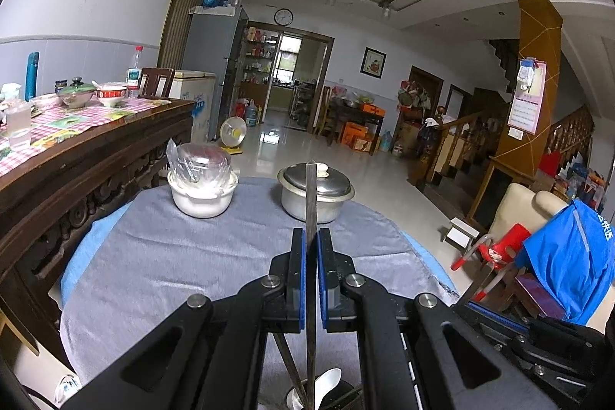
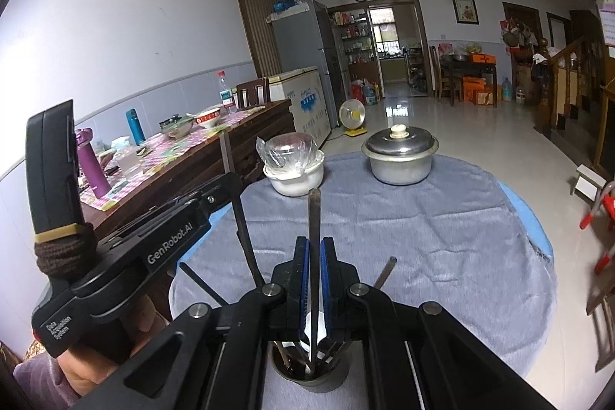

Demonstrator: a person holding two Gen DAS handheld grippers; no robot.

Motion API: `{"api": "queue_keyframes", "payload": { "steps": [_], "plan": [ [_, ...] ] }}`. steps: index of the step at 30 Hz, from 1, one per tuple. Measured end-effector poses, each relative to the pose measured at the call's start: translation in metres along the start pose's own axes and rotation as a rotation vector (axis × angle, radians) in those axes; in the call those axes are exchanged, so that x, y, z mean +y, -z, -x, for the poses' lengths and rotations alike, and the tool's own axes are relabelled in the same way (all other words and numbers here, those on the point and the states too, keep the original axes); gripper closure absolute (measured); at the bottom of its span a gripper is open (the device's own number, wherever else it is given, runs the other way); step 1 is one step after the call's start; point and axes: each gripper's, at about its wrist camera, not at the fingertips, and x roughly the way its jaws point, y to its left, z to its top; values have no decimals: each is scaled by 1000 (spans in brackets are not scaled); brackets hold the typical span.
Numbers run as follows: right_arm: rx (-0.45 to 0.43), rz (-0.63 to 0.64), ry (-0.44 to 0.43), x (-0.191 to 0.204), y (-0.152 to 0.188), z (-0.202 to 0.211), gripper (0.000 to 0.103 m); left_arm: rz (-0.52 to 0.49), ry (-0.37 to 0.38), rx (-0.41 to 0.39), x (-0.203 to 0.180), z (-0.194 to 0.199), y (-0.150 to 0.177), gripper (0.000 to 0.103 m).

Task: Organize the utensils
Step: 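Lower the held chopstick upright into the dark metal cup, then open the right tool and withdraw it from the cup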

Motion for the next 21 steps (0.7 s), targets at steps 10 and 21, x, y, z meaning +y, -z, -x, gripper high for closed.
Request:
{"api": "queue_keyframes", "payload": {
  "steps": [10, 21],
  "plan": [
    [20, -13, 8, -3, 5, -5, 96, 29, 28, -8, 8, -7, 8, 98],
    [59, -48, -21, -10, 9, -7, 96, -24, 8, 40, 3, -9, 16, 93]
  ]
}}
